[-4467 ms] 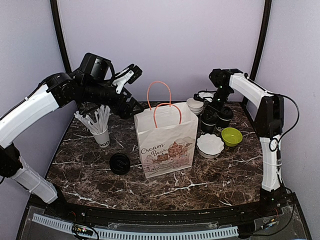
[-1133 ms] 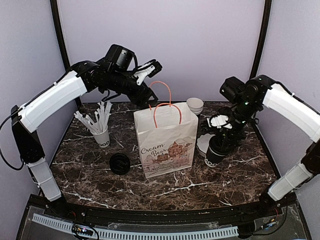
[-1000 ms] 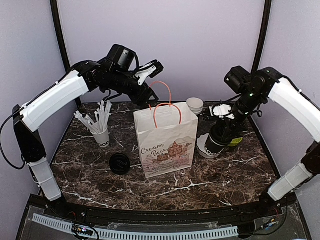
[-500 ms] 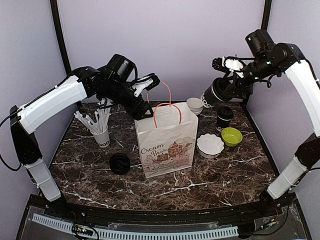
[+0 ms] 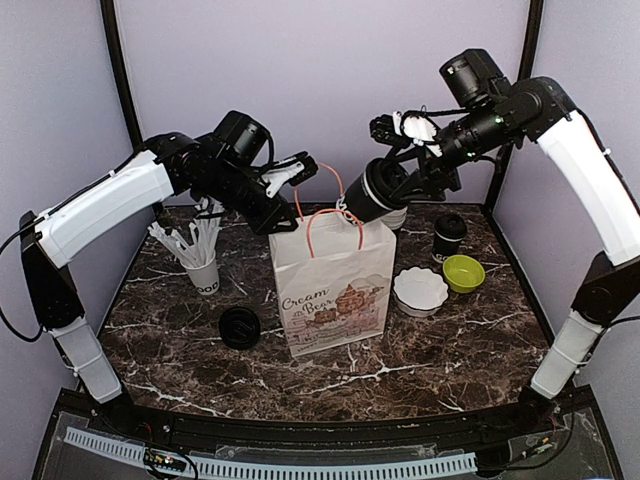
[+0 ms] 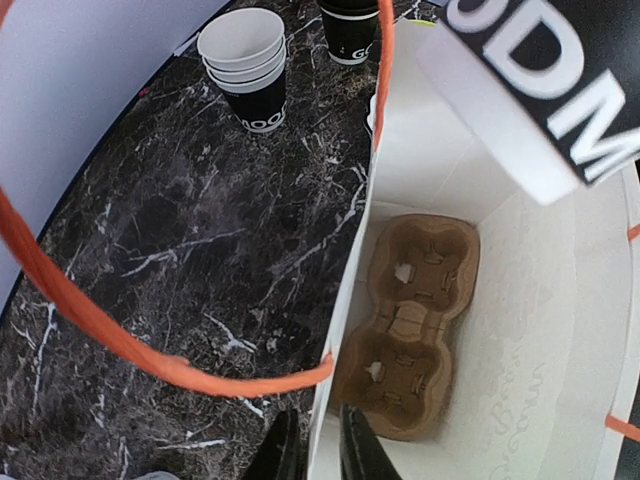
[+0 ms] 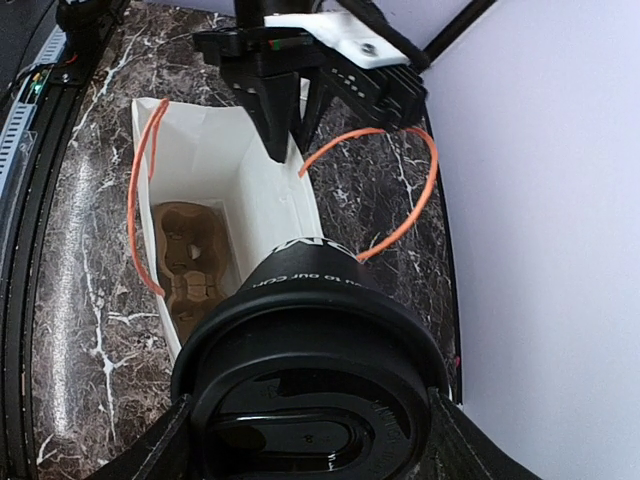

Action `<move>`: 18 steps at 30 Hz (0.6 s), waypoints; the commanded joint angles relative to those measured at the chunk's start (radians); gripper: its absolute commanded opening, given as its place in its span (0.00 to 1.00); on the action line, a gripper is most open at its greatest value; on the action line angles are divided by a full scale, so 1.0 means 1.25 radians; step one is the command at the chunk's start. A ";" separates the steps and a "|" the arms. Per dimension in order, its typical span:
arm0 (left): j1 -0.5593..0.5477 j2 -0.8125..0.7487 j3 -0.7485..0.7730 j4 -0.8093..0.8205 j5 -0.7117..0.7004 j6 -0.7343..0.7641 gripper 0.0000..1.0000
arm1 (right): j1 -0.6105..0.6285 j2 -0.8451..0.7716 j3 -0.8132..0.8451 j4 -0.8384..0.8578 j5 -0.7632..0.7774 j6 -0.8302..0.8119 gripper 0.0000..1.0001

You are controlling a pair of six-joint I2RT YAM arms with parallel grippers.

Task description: Pack the takeout coffee

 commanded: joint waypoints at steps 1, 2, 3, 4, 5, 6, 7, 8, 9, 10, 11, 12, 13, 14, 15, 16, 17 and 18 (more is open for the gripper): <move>0.004 -0.001 0.043 -0.030 0.020 0.000 0.15 | 0.062 -0.001 -0.021 0.020 0.047 -0.027 0.64; 0.004 0.003 0.046 -0.030 0.026 0.001 0.12 | 0.072 0.003 -0.025 0.022 0.064 -0.025 0.65; 0.003 0.004 0.052 -0.029 0.031 0.002 0.05 | 0.080 0.009 -0.028 0.021 0.081 -0.020 0.65; 0.004 0.006 0.055 -0.027 0.040 -0.001 0.02 | 0.089 0.015 -0.029 0.017 0.091 -0.019 0.64; 0.004 0.007 0.061 -0.023 0.044 -0.003 0.00 | 0.096 0.020 -0.029 0.010 0.098 -0.019 0.64; 0.004 0.010 0.065 -0.022 0.055 -0.004 0.00 | 0.106 0.025 -0.031 0.005 0.109 -0.016 0.64; 0.004 0.011 0.072 -0.023 0.058 -0.003 0.00 | 0.116 0.028 -0.035 0.004 0.124 -0.010 0.64; 0.004 0.013 0.075 -0.024 0.064 -0.005 0.00 | 0.126 0.031 -0.040 0.001 0.141 -0.007 0.64; 0.004 0.014 0.081 -0.026 0.065 -0.004 0.00 | 0.137 0.033 -0.047 -0.004 0.155 -0.004 0.64; 0.004 0.016 0.083 -0.029 0.068 -0.003 0.00 | 0.146 0.034 -0.056 -0.008 0.166 -0.001 0.64; 0.004 0.017 0.086 -0.029 0.069 -0.004 0.00 | 0.159 0.033 -0.068 -0.013 0.178 0.001 0.63; 0.004 0.017 0.087 -0.031 0.069 -0.004 0.00 | 0.169 0.031 -0.082 -0.018 0.187 0.001 0.63; 0.004 0.017 0.087 -0.032 0.072 -0.004 0.13 | 0.175 0.026 -0.097 -0.021 0.197 0.002 0.63; 0.004 0.017 0.088 -0.036 0.073 -0.005 0.23 | 0.184 0.020 -0.116 -0.022 0.205 0.001 0.63; 0.003 0.015 0.089 -0.038 0.076 -0.007 0.39 | 0.198 0.013 -0.136 -0.022 0.215 0.001 0.63; 0.002 0.013 0.096 -0.043 0.077 -0.009 0.45 | 0.208 0.006 -0.153 -0.023 0.226 0.001 0.63; 0.002 0.006 0.099 -0.046 0.083 -0.013 0.54 | 0.221 0.001 -0.167 -0.028 0.241 0.001 0.63; 0.002 0.002 0.105 -0.048 0.087 -0.016 0.57 | 0.234 -0.002 -0.175 -0.036 0.252 0.001 0.63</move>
